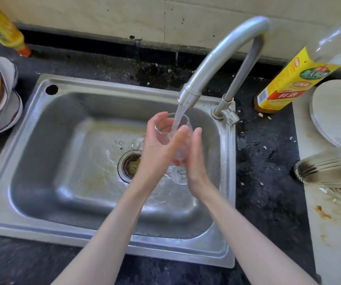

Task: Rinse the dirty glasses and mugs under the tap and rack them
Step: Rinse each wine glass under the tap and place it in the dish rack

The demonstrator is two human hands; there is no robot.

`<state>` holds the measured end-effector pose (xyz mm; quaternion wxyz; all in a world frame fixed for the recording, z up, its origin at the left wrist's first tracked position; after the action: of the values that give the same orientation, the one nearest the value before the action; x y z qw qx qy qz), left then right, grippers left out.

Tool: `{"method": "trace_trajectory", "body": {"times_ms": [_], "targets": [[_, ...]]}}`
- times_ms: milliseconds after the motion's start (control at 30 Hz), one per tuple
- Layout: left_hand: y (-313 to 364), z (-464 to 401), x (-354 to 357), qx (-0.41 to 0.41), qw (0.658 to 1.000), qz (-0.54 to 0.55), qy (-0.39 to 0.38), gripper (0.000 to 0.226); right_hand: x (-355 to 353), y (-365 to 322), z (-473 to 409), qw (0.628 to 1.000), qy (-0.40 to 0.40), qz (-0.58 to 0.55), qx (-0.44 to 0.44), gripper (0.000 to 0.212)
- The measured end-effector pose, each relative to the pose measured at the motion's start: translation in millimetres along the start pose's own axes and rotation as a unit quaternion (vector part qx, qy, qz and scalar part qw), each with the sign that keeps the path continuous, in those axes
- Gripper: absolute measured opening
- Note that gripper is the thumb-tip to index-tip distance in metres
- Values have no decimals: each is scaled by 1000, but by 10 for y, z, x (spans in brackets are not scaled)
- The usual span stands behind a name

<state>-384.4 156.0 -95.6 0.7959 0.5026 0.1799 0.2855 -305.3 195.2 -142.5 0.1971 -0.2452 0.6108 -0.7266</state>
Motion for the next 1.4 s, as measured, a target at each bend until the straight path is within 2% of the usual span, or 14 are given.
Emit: {"method": "trace_trajectory", "body": {"times_ms": [67, 133, 267, 367, 433, 533, 600, 700, 933, 1000, 1133, 1267, 1400], "targets": [[43, 72, 34, 13, 1000, 28, 0, 51, -33, 15, -17, 998, 67, 4, 10, 80], [71, 63, -35, 6, 998, 56, 17, 41, -37, 11, -21, 995, 90, -20, 23, 74], [109, -77, -60, -63, 988, 135, -39, 19, 168, -2, 91, 983, 10, -147, 105, 62], [175, -61, 104, -83, 984, 91, -128, 25, 181, 116, 126, 973, -27, -168, 157, 69], [170, -25, 166, -92, 977, 90, -170, 28, 96, 112, 113, 978, -15, -143, 153, 71], [124, 52, 155, -93, 974, 60, -195, 31, -36, -12, 85, 988, 13, -106, 112, 61], [160, 169, 154, -67, 975, -35, -208, 40, -108, -61, 87, 991, 30, -78, 106, 63], [216, 265, 163, -56, 967, -100, -225, 63, -102, -67, 72, 991, 18, -78, 109, 65], [374, 225, 102, -14, 977, -172, -128, 59, -235, 76, -16, 986, 10, -29, 164, 39], [403, 224, 68, -2, 977, -193, -94, 59, -393, 63, -18, 977, 66, -60, 196, 31], [461, 243, -16, 19, 975, -211, -61, 59, -764, -36, 49, 931, 210, -203, 220, 7], [392, 249, -90, 12, 974, -220, -52, 64, -922, -89, 125, 898, 249, -271, 240, 10], [338, 267, -92, -2, 972, -228, -57, 67, -926, -168, 145, 891, 248, -289, 246, 13]]}}
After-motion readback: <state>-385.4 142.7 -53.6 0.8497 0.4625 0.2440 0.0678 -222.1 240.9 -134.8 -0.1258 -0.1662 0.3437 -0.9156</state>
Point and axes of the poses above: each hand's wrist, its own z-axis away from the middle knuckle, its own x-axis out of the palm, y = z × x, the point moved 10 cm from there along -z, towards the middle knuckle, and after that the axes turned 14 degrees about -x, right-handed, at the moved point
